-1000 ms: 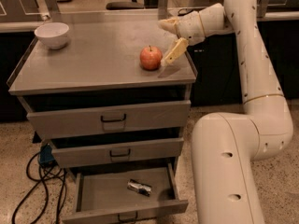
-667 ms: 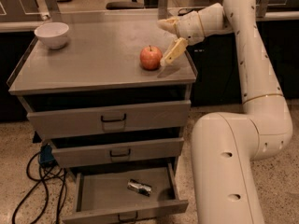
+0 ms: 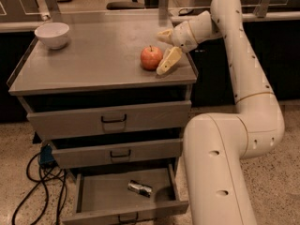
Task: Place apple into bottom drawer
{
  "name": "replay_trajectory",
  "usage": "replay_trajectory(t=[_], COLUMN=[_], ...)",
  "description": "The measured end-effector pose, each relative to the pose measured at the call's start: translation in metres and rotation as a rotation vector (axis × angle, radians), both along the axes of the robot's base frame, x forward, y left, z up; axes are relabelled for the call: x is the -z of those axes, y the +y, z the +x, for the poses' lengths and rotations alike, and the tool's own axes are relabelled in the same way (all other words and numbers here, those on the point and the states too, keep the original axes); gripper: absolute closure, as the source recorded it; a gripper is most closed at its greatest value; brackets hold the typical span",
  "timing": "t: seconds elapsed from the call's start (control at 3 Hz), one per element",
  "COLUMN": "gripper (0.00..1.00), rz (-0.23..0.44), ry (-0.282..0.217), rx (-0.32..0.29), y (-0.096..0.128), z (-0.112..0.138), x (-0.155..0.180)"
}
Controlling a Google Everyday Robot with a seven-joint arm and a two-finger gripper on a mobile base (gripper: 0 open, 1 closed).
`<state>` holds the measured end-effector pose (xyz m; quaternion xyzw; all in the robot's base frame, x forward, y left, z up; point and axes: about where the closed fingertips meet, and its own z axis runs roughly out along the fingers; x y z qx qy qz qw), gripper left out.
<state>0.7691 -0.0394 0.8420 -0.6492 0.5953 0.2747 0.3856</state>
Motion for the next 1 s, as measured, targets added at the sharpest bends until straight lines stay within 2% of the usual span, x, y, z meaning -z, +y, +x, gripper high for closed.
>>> replay_trajectory(t=[0.33, 0.67, 1.0], gripper=[0.00, 0.00, 0.00], rz=[-0.030, -0.026, -0.039], ry=[0.060, 0.061, 0.076], rx=[0.024, 0.029, -0.022], y=[0.003, 0.006, 0.039], z=[0.003, 0.005, 0.002], x=[0.018, 0.019, 0.022])
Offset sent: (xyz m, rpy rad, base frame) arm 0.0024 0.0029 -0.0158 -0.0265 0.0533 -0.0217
